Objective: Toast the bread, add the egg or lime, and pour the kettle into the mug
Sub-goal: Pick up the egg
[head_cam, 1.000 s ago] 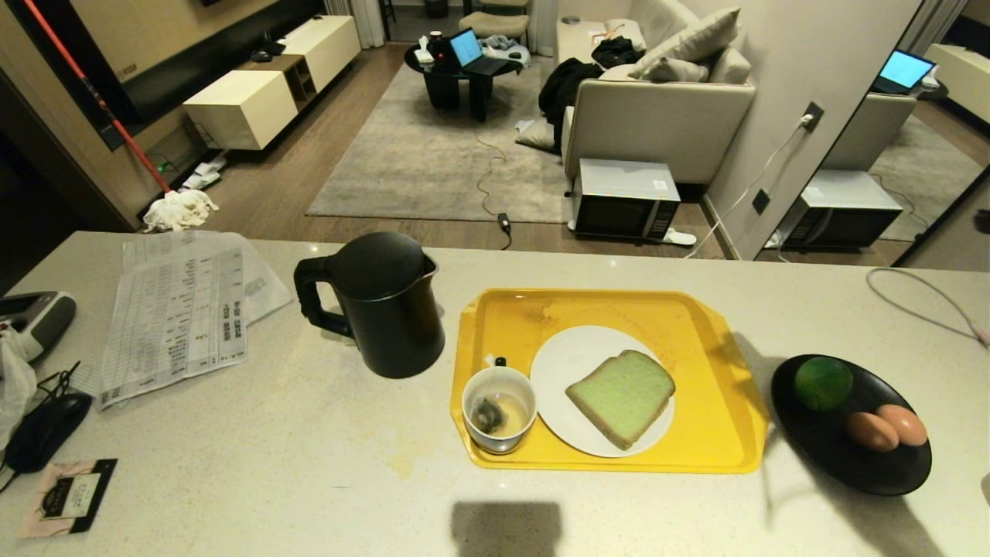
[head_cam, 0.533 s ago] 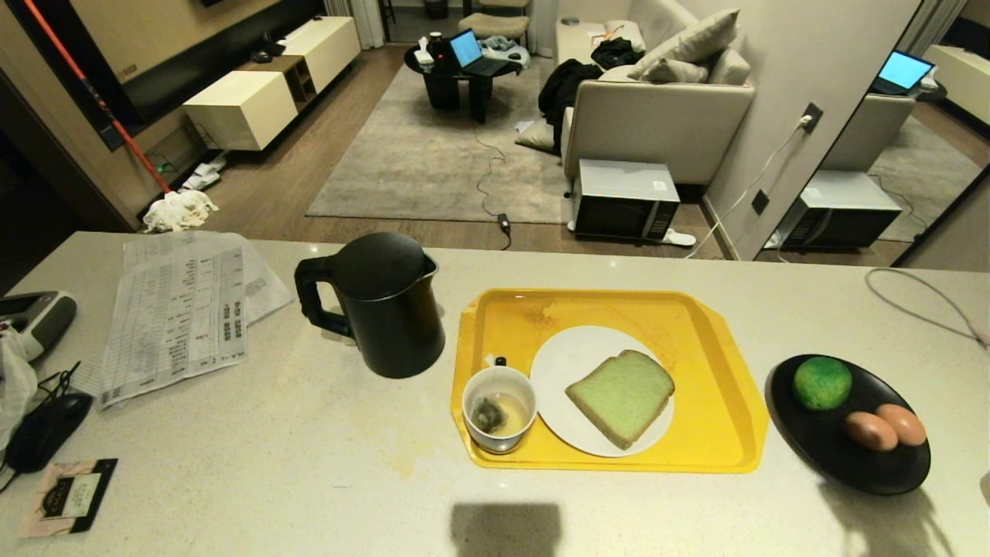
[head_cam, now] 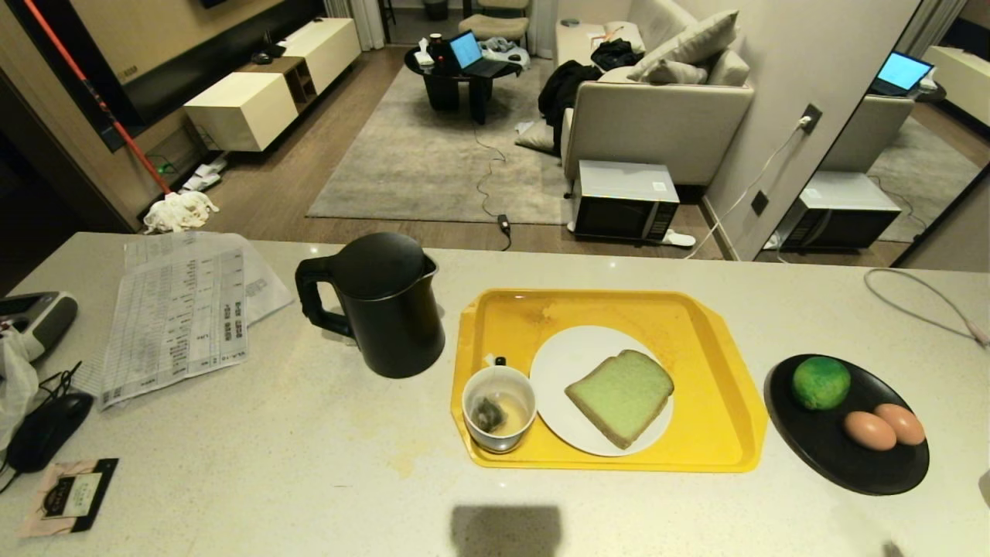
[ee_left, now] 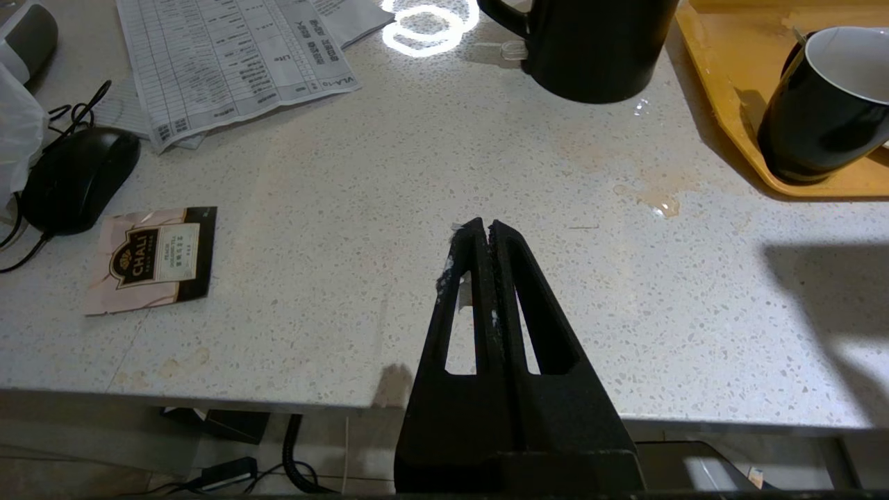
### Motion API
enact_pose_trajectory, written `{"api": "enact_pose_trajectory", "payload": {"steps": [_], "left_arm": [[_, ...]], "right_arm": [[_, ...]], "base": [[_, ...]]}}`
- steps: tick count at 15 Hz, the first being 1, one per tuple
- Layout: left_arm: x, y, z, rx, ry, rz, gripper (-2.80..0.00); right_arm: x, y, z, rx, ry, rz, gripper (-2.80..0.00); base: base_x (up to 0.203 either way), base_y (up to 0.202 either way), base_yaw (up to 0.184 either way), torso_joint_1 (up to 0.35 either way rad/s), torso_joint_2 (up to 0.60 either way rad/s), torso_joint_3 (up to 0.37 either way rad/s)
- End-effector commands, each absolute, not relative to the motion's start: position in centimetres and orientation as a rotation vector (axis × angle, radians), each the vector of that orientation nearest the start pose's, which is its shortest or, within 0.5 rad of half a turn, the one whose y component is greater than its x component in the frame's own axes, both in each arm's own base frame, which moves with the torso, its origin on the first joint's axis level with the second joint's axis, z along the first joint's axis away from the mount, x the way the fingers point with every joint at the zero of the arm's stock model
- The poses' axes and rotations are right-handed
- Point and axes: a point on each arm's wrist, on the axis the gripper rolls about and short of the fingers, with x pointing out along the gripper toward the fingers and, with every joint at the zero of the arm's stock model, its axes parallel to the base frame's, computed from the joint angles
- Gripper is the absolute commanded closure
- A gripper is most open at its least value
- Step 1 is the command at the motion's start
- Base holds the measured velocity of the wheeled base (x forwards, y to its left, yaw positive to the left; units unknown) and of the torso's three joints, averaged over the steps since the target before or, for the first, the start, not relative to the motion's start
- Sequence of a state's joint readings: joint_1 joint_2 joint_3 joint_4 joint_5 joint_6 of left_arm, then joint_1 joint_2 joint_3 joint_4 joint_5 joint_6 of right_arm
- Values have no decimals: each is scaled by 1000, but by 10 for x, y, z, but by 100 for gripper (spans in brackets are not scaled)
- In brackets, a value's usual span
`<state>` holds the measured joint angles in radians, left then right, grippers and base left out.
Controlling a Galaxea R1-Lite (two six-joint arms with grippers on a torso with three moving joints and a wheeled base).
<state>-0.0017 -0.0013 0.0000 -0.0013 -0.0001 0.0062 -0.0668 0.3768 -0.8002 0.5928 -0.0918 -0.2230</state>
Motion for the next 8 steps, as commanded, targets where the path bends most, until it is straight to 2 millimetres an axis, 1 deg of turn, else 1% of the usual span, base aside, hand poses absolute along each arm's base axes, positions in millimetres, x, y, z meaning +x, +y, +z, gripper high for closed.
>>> {"api": "enact_pose_trajectory", "payload": {"steps": [1,2,3,4,7,8], "left_arm": [[-23,0,76,6,-3,-2,0],[-23,0,76,6,-3,-2,0],[-23,0,76,6,-3,-3,0],[-23,0,76,6,-3,-2,0],[-23,0,76,6,-3,-3,0],[-23,0,76,6,-3,-2,0]], "right_arm": [[-69,3,229,-149,50,-152,0],[-72,2,229,-109,17,-133,0],[-77,0,225,-103,-10,-103,0],[-81,-1,216,-102,-21,-87,0],[-94,-1,178,-123,-67,-45,0],[-92,0,165,-130,-59,0,0]], "base": [[0,0,0,0,0,0],[0,0,0,0,0,0],[0,0,0,0,0,0],[0,0,0,0,0,0],[0,0,0,0,0,0],[0,0,0,0,0,0]]}}
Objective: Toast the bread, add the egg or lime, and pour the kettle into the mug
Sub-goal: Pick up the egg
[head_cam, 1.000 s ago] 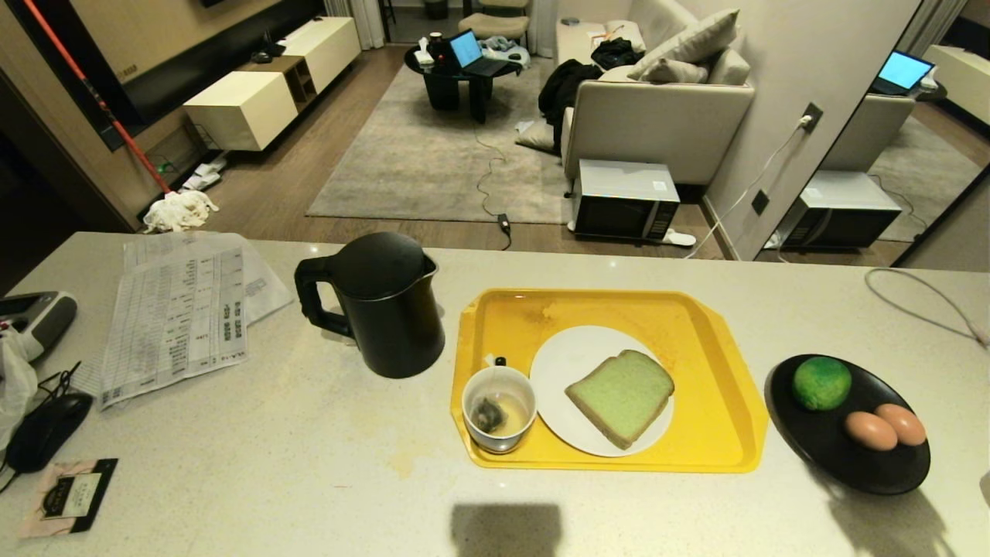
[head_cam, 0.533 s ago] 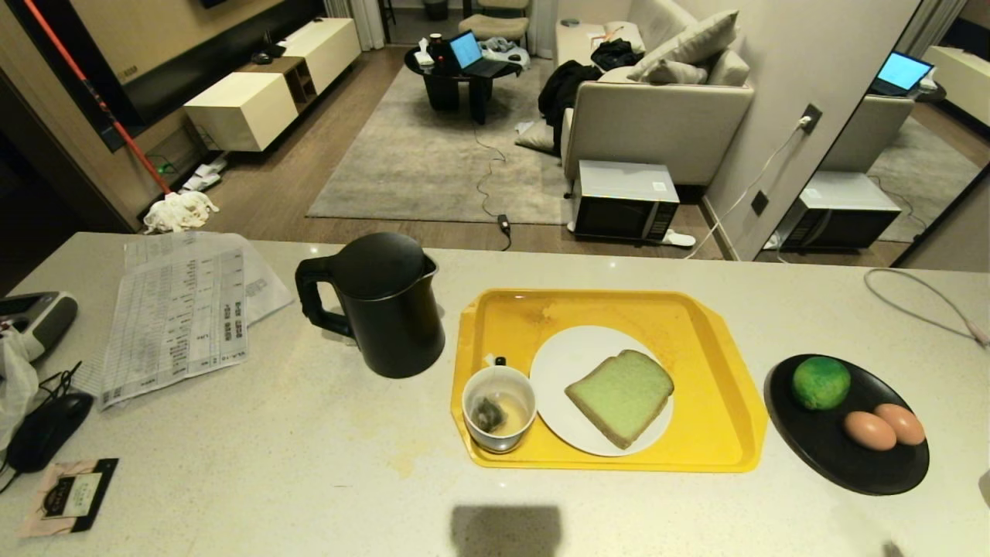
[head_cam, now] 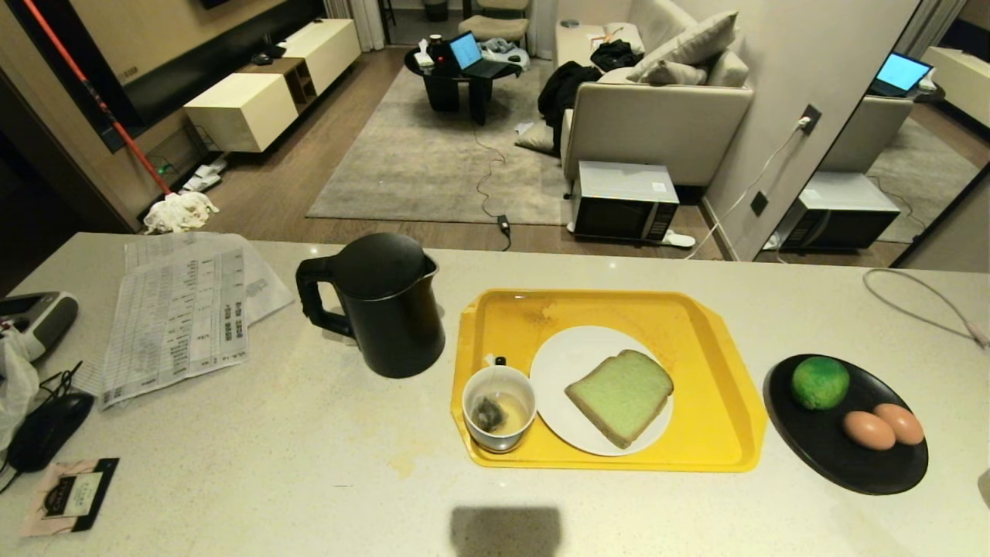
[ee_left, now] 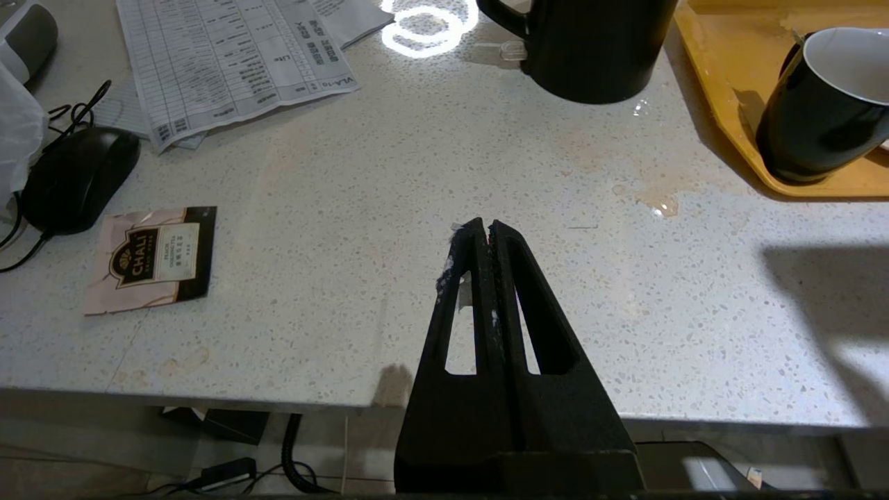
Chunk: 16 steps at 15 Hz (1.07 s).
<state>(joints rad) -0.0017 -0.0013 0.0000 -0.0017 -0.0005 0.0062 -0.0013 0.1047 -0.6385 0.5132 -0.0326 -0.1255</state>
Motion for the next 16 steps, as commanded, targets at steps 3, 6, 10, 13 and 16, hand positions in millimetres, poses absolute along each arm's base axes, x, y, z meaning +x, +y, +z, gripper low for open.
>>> {"api": "enact_pose_trajectory", "payload": {"steps": [3,6,10,13,16], "left_arm": [[-23,0,76,6,-3,-2,0],[-23,0,76,6,-3,-2,0],[-23,0,76,6,-3,-2,0],[-23,0,76,6,-3,-2,0],[-23,0,76,6,-3,-2,0]], "right_arm": [[-69,1,136,-129,47,49,0],[-39,1,101,-136,40,48,0],[-24,1,76,-145,19,45,0],[-27,1,75,-116,82,55,0],[-26,1,75,-60,77,39,0]], "base": [[0,0,0,0,0,0],[0,0,0,0,0,0],[0,0,0,0,0,0],[0,0,0,0,0,0],[0,0,0,0,0,0]]}}
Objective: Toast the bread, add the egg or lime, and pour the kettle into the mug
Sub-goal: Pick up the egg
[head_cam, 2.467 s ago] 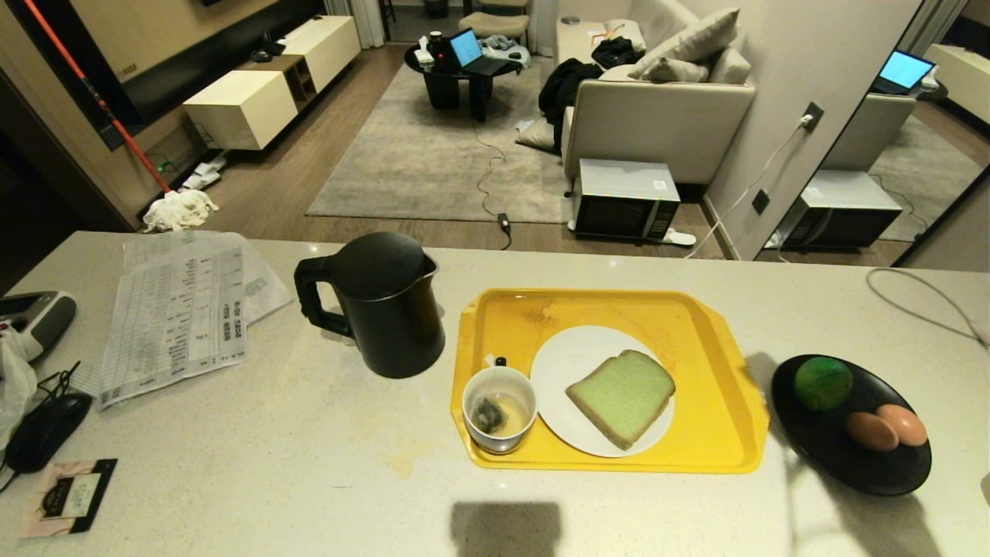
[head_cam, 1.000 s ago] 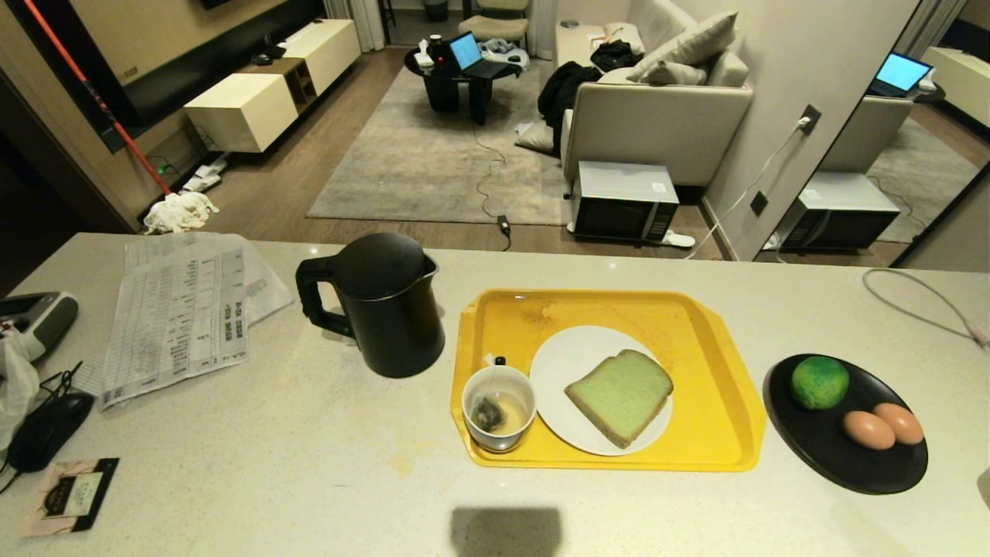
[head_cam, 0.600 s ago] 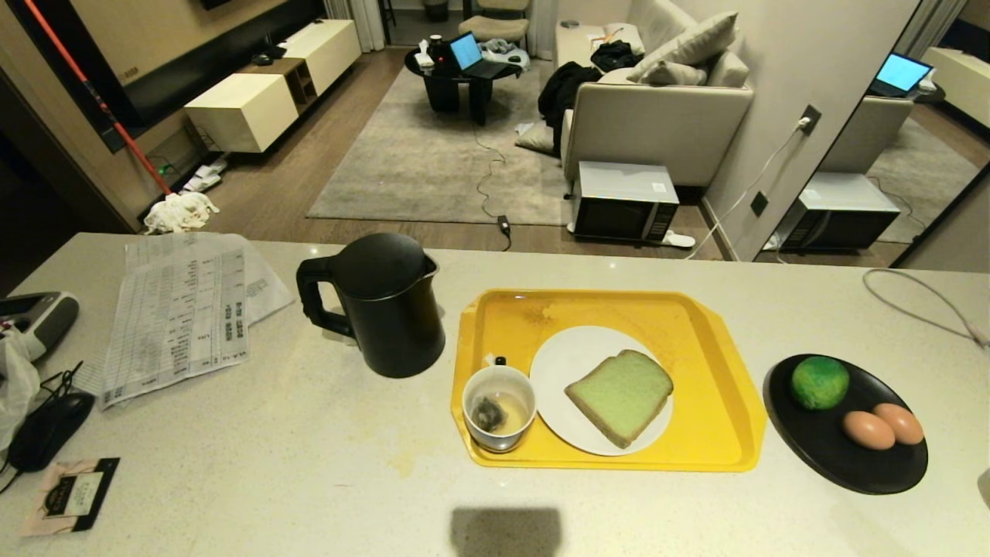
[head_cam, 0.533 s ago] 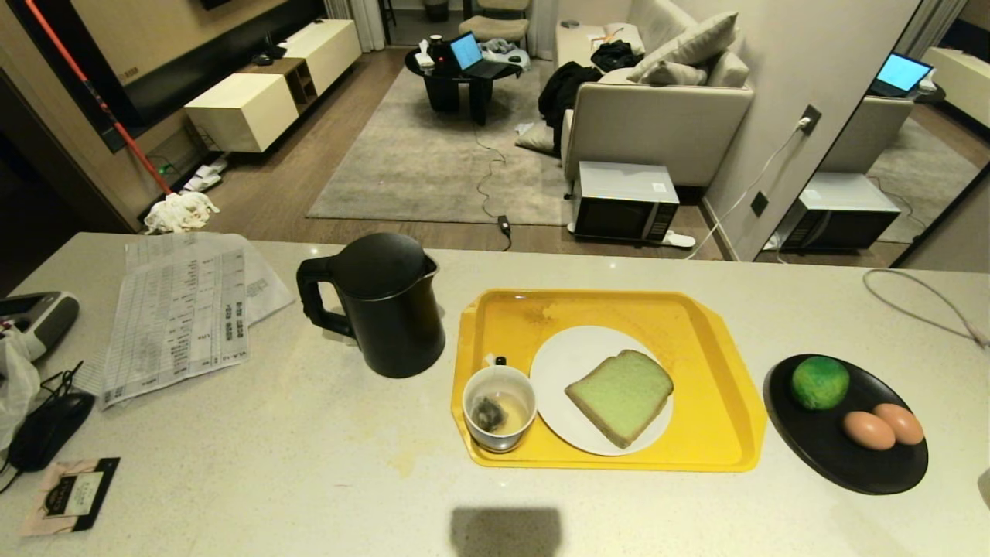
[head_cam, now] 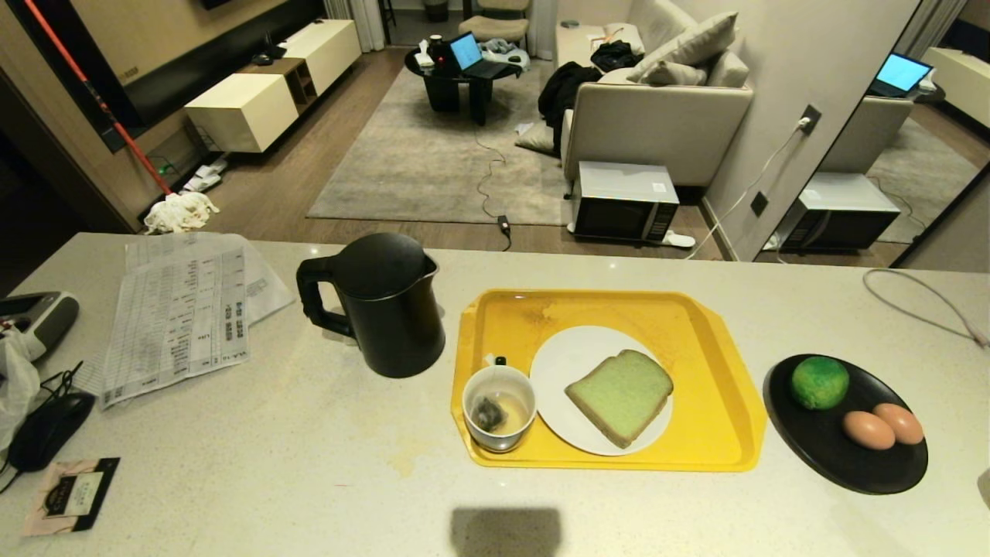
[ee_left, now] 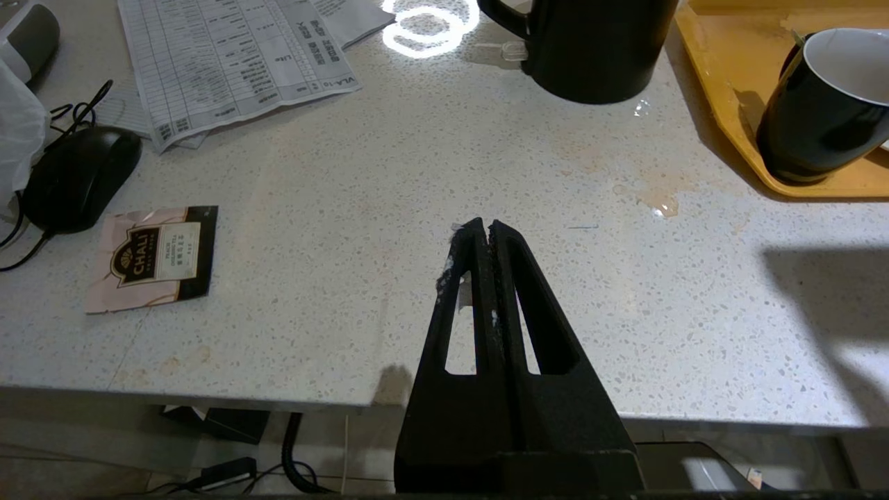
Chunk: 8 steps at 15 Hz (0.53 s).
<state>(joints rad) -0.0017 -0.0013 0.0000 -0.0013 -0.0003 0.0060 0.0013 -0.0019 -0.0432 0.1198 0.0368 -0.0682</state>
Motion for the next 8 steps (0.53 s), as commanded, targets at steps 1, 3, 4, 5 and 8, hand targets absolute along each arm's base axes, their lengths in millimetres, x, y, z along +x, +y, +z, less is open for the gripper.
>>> {"api": "enact_pose_trajectory", "payload": {"steps": [1,3,4,5,8], "left_arm": [[-23,0,76,6,-3,-2,0],[-23,0,76,6,-3,-2,0],[-23,0,76,6,-3,-3,0],[-23,0,76,6,-3,-2,0],[-23,0,76,6,-3,-2,0]], "right_arm": [[-26,1,75,-60,77,39,0],[-26,1,75,-59,79,38,0],[-26,1,75,-60,77,39,0],[-26,1,75,-60,78,39,0],[-26,1,75,-61,78,39,0]], "base": [[0,0,0,0,0,0],[0,0,0,0,0,0],[0,0,0,0,0,0],[0,0,0,0,0,0],[0,0,0,0,0,0]]}}
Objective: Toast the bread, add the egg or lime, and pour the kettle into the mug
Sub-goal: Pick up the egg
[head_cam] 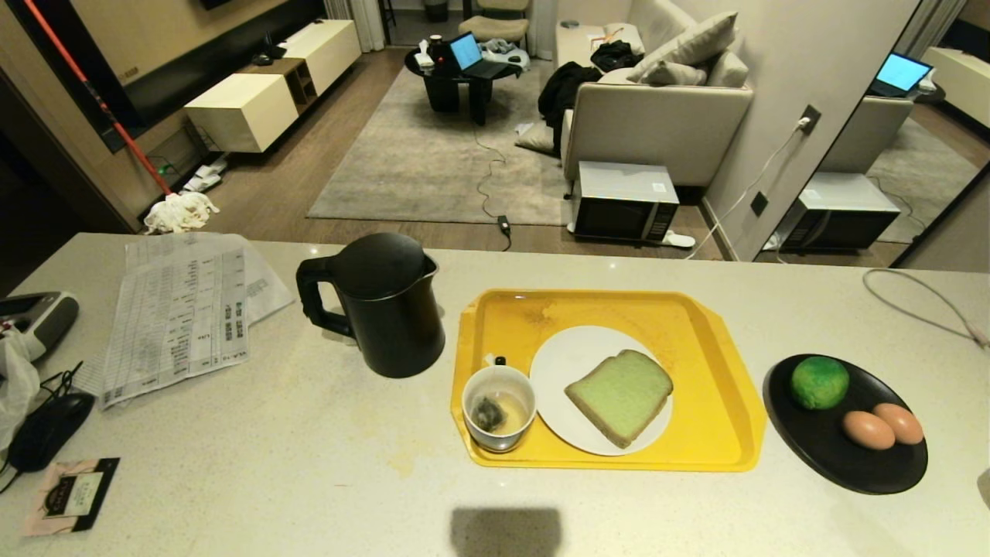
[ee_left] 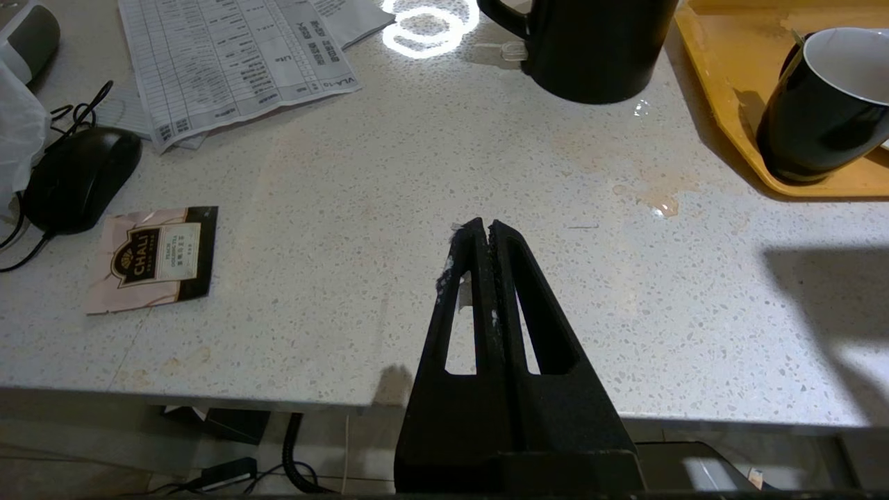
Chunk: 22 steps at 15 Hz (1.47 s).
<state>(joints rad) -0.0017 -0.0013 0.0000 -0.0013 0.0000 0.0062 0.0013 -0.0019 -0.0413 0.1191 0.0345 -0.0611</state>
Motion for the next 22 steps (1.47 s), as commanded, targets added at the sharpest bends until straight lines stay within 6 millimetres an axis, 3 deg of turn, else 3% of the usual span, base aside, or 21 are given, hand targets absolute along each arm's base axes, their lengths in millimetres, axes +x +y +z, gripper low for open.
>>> {"api": "enact_pose_trajectory", "payload": {"steps": [1,10,22], "left_arm": [[-23,0,76,6,-3,-2,0],[-23,0,76,6,-3,-2,0],[-23,0,76,6,-3,-2,0]], "right_arm": [[-26,1,75,-60,77,39,0],[-26,1,75,-61,77,39,0],[-26,1,75,-63,78,39,0]], "base": [[0,0,0,0,0,0],[0,0,0,-60,120,57],[0,0,0,-143,279,130]]}}
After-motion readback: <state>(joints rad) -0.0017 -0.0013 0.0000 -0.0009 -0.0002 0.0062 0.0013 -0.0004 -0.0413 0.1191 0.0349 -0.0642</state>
